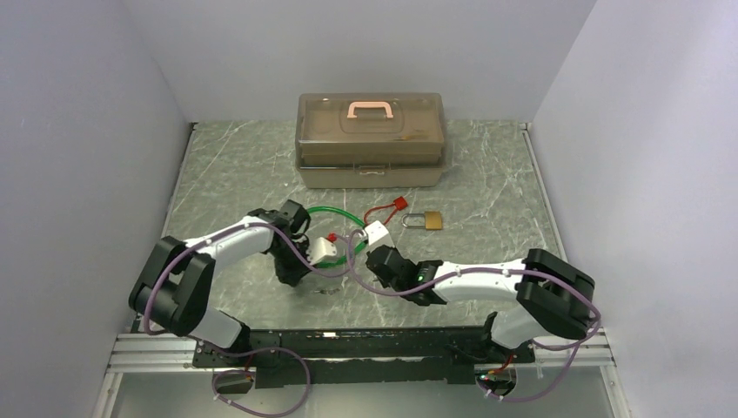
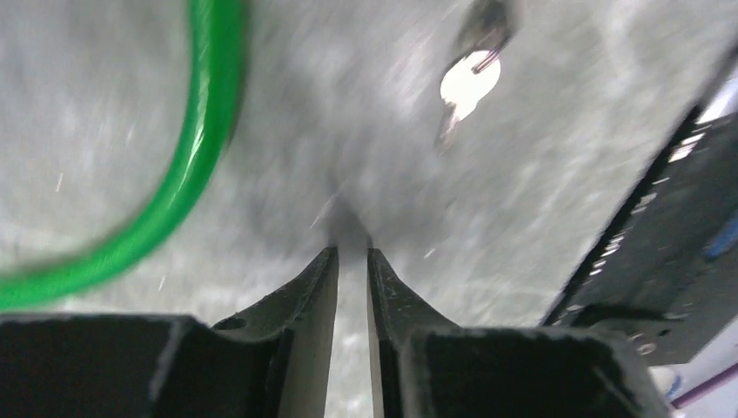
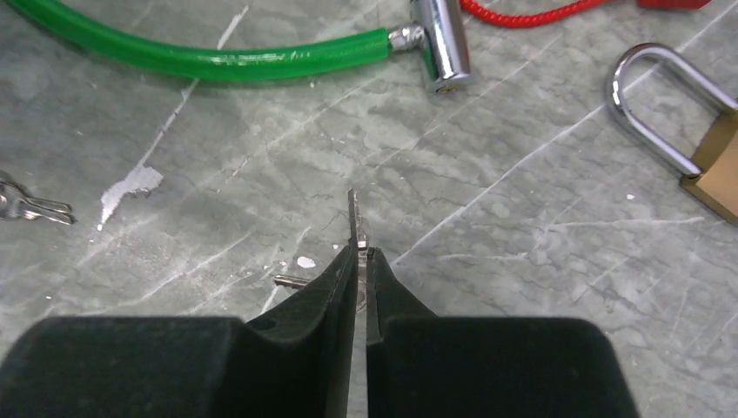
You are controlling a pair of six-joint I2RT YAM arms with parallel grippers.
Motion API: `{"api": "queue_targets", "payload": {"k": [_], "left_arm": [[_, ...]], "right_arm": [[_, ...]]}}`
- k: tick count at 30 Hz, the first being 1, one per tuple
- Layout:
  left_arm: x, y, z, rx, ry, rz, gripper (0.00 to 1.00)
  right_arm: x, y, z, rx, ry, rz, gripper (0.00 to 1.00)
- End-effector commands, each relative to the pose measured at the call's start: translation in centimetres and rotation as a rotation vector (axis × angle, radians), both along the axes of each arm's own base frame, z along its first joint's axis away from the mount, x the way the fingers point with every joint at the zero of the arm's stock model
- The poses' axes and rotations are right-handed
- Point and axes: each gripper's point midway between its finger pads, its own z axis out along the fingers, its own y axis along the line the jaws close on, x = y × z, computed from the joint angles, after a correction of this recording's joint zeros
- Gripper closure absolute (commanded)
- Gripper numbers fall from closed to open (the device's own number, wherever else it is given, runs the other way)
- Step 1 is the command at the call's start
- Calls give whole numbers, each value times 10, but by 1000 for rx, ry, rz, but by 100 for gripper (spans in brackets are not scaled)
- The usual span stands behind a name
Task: Unlock with the key
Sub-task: Move the key to the center of the board.
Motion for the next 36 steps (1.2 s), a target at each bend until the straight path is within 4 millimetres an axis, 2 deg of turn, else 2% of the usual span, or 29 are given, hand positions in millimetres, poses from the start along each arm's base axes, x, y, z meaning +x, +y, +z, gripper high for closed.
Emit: {"api": "queue_targets", "payload": {"k": [1, 2, 3, 4, 6, 9, 13, 17, 19, 22, 24, 26, 28, 31, 33, 36], "left_arm": [[-26, -68, 15, -244, 150, -49, 77], [-28, -73, 21, -264, 164, -60, 74], [-29, -77, 28, -278, 176, -67, 67], [-26, -78, 37, -285, 170, -69, 52], [-17, -72, 54, -274, 119, -65, 29], [5, -53, 80, -258, 30, -13, 2], [35, -11, 107, -275, -58, 174, 1], [53, 28, 122, -192, -99, 373, 1], [57, 35, 122, -155, -102, 441, 1], [61, 30, 118, -186, -108, 490, 1], [64, 30, 109, -182, -98, 524, 1], [65, 44, 92, -120, -89, 543, 1], [69, 75, 76, -71, -117, 596, 1], [80, 143, 57, 29, -180, 744, 1], [86, 188, 53, 59, -207, 871, 0], [96, 238, 54, 80, -265, 1002, 1]], "right_arm": [[9, -3, 23, 75, -49, -48, 88], [9, -3, 26, 85, -55, -46, 85], [9, -2, 29, 94, -60, -41, 82], [10, 0, 33, 106, -67, -36, 79], [12, 3, 37, 117, -79, -29, 73], [14, 8, 45, 142, -94, -23, 69], [15, 18, 56, 175, -102, 9, 63], [12, 29, 63, 211, -87, 42, 61], [11, 36, 64, 241, -64, 53, 61], [10, 46, 63, 294, 9, 70, 61], [12, 54, 66, 317, 46, 79, 61], [17, 61, 74, 328, 65, 82, 61], [24, 68, 85, 317, 59, 80, 61], [29, 74, 95, 310, 55, 69, 62], [31, 77, 96, 321, 60, 61, 62], [30, 84, 94, 324, 76, 67, 63]]}}
